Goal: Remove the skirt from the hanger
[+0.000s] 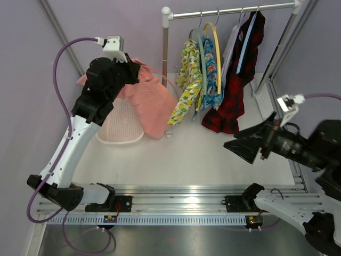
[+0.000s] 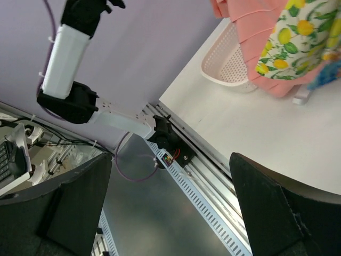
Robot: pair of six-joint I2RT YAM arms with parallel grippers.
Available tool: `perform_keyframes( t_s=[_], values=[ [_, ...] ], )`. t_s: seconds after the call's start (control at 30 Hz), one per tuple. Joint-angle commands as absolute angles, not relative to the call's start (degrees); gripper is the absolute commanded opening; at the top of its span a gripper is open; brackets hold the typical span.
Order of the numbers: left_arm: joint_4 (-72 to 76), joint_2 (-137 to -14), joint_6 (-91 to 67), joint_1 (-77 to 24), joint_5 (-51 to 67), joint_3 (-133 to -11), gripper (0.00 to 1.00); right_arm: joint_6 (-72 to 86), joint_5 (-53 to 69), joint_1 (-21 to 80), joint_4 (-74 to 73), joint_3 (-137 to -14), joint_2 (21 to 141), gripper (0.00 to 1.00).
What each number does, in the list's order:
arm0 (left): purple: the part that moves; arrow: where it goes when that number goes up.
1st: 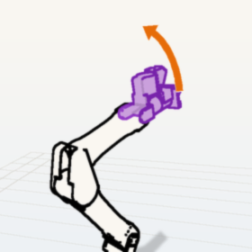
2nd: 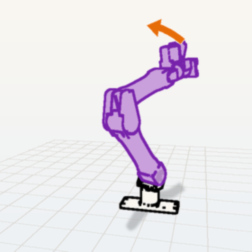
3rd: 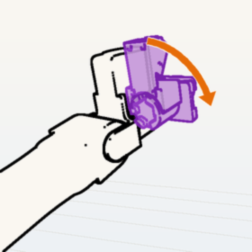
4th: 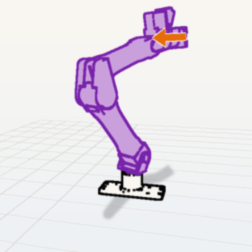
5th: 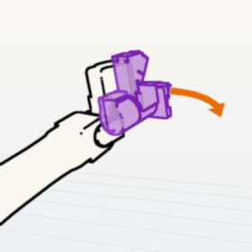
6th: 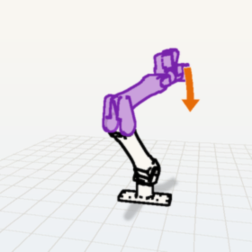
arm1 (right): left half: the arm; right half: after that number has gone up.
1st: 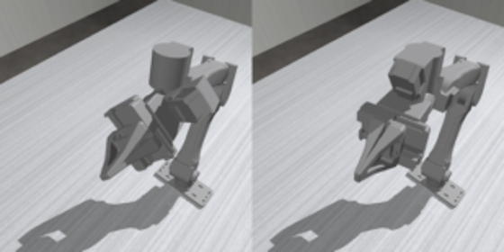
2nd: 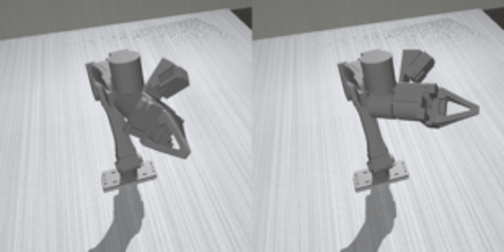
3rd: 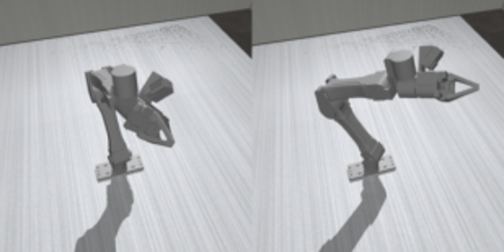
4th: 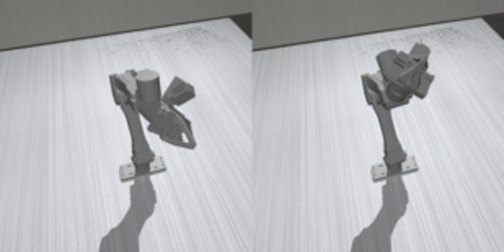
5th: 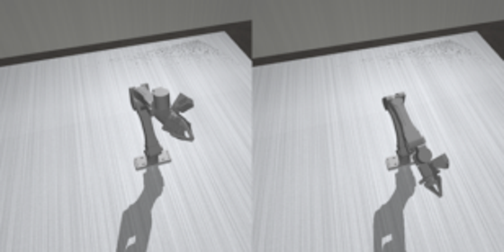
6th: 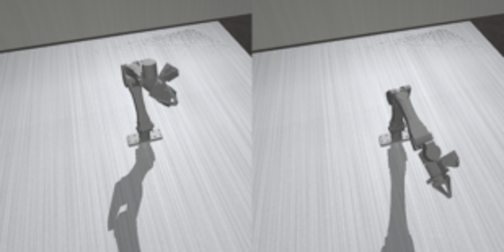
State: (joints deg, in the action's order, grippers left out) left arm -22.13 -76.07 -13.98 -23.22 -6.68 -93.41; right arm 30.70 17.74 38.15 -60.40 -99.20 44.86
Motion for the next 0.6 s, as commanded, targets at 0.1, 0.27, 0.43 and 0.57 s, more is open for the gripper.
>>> perform_keyframes(
  t_s=[0.1,0.27,0.43,0.57],
  values=[
    [-18.2,-69.6,-12.7,-35.4,-8.2,-98.2,0.0,32.9,28.1,38.3,-37.0,-91.2,53.2,0.99],
    [-20.7,-64.9,-11.2,-40.9,-12.7,-98.7,0.0,31.5,30.6,38.4,-30.2,-93.0,60.8,0.99],
    [-24.5,-60.8,-12.1,-41.5,-10.0,-99.6,0.0,29.5,31.4,38.4,-27.2,-95.8,66.5,0.99],
    [-27.3,-57.9,-12.8,-41.6,-7.3,-99.3,0.0,26.8,31.0,38.5,-27.3,-96.9,70.4,0.99]
  ],
)
